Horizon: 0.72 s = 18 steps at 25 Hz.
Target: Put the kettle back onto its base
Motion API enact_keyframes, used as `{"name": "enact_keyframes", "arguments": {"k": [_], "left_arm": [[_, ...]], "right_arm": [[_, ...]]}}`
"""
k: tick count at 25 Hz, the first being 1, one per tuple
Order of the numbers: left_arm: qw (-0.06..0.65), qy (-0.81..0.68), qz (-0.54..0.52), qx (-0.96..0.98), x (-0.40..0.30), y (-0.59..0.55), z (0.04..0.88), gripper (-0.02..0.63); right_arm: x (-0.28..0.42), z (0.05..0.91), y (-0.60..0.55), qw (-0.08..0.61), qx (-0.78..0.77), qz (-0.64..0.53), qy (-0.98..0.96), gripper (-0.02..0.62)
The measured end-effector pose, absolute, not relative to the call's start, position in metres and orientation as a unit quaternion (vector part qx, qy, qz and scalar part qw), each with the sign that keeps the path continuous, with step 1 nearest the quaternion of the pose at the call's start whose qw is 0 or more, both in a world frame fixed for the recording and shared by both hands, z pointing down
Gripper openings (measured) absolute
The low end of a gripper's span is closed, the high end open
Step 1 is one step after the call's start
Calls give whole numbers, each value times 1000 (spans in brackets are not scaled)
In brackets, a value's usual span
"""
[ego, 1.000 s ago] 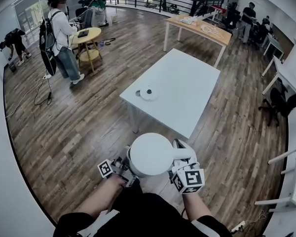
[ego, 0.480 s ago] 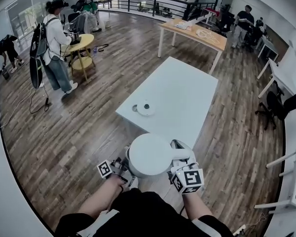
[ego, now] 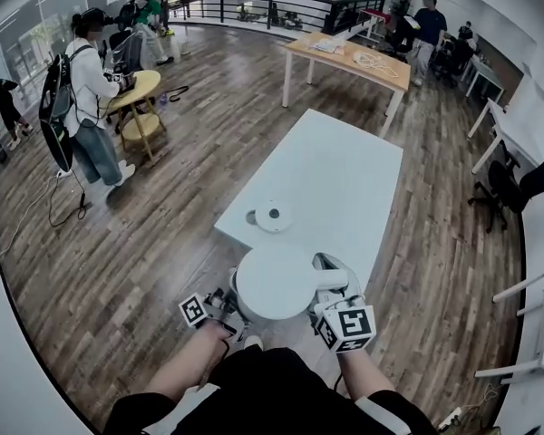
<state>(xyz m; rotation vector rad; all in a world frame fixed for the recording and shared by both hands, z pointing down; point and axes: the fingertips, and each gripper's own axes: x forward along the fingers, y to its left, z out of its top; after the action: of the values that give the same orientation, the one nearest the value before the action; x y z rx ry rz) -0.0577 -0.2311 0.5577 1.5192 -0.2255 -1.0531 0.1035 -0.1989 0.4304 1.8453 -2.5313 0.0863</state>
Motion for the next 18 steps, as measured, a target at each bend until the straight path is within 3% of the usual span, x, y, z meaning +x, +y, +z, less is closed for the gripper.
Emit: {"name": "enact_keyframes", "arguments": {"k": [18], "left_arm": [[607, -109, -447, 648, -72, -307, 577, 339]], "right_arm": [[91, 448, -280, 5, 595, 39, -803, 6]]}}
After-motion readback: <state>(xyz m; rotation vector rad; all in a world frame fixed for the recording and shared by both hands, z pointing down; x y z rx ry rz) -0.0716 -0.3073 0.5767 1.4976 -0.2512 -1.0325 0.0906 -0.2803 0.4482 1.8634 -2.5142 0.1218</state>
